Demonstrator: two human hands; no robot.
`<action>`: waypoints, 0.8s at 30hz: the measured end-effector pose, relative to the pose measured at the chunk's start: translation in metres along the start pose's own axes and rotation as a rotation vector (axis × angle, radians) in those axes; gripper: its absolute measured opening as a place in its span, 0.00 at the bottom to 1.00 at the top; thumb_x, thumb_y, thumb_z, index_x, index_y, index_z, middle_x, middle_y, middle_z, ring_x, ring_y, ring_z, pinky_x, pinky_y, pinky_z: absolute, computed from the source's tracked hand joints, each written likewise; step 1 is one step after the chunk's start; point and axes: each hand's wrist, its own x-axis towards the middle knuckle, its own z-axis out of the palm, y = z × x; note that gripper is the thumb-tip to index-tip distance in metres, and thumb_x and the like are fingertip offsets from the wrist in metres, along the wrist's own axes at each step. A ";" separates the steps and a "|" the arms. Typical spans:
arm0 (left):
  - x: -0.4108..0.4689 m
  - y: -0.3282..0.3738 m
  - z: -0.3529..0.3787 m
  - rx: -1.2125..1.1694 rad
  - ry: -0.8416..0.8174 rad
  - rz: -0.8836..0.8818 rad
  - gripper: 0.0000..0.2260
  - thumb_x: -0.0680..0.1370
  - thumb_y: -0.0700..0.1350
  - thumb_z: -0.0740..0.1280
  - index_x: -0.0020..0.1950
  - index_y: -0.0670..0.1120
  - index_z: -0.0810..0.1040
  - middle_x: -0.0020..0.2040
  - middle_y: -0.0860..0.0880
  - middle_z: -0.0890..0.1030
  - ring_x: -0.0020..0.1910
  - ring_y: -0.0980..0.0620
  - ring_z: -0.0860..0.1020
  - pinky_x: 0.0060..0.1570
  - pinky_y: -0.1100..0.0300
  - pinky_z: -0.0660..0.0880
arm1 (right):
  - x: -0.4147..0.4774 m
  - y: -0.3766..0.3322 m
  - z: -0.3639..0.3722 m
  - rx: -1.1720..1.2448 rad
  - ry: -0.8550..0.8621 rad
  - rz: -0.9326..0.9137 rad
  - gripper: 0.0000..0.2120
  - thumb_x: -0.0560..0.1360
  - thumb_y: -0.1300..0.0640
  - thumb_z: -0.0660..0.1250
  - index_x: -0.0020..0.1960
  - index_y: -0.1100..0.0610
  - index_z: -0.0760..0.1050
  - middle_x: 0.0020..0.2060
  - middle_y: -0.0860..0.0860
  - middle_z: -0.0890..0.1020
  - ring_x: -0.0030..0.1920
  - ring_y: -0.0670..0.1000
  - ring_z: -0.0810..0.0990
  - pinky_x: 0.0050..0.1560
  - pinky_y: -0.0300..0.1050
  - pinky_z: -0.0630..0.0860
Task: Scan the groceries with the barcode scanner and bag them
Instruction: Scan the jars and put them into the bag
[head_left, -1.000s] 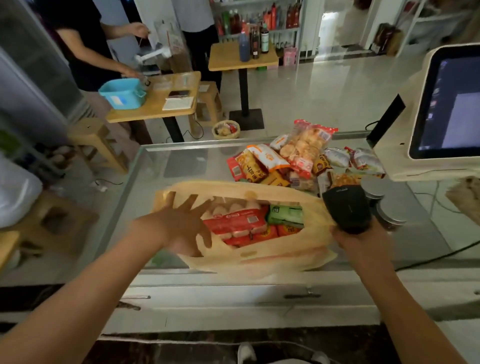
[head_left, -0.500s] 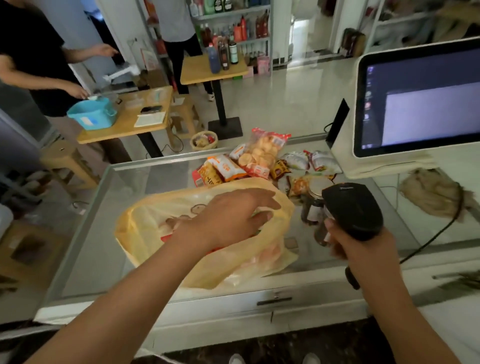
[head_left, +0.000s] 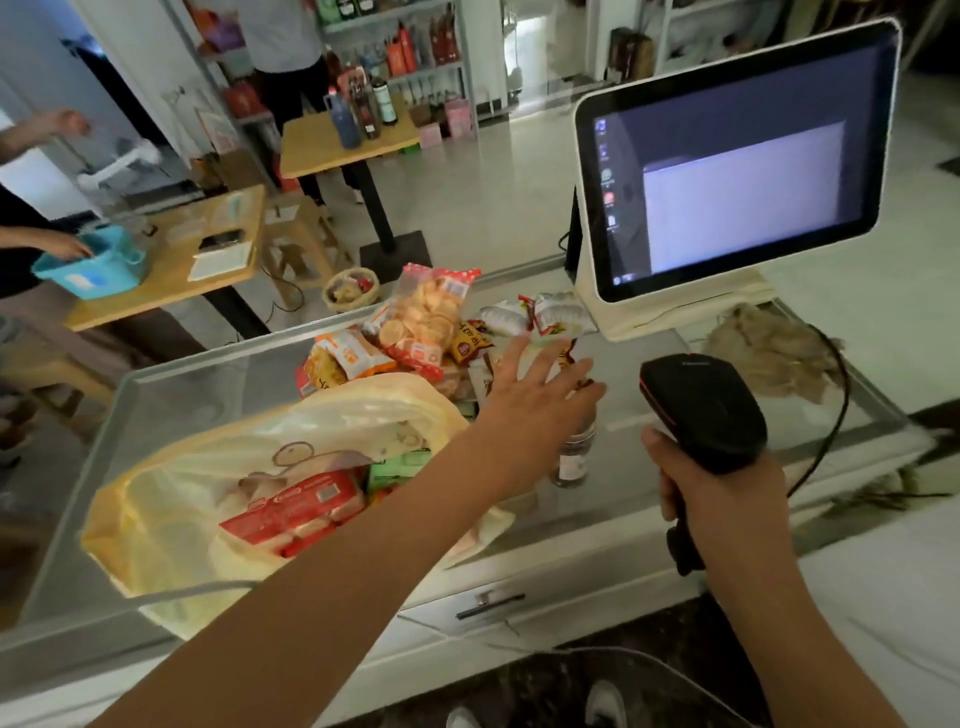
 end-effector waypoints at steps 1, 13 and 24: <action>0.004 0.001 0.002 0.020 -0.038 0.012 0.35 0.75 0.48 0.72 0.79 0.55 0.59 0.80 0.50 0.58 0.80 0.41 0.46 0.71 0.32 0.34 | 0.002 0.002 -0.002 0.019 -0.008 0.008 0.20 0.73 0.55 0.72 0.29 0.65 0.72 0.22 0.60 0.75 0.19 0.47 0.70 0.23 0.33 0.69; -0.033 -0.033 -0.053 -0.686 0.085 -0.084 0.31 0.70 0.52 0.78 0.72 0.54 0.71 0.63 0.53 0.75 0.62 0.54 0.73 0.67 0.52 0.68 | 0.000 -0.006 -0.005 0.064 -0.054 -0.004 0.13 0.71 0.54 0.74 0.33 0.57 0.75 0.24 0.53 0.77 0.23 0.44 0.74 0.30 0.36 0.72; -0.098 -0.088 -0.059 -2.994 0.575 -0.151 0.23 0.77 0.55 0.67 0.65 0.40 0.75 0.58 0.43 0.79 0.53 0.43 0.79 0.57 0.47 0.76 | -0.070 -0.071 0.051 0.241 -0.259 -0.248 0.17 0.65 0.52 0.77 0.53 0.49 0.82 0.43 0.42 0.86 0.46 0.39 0.83 0.41 0.28 0.75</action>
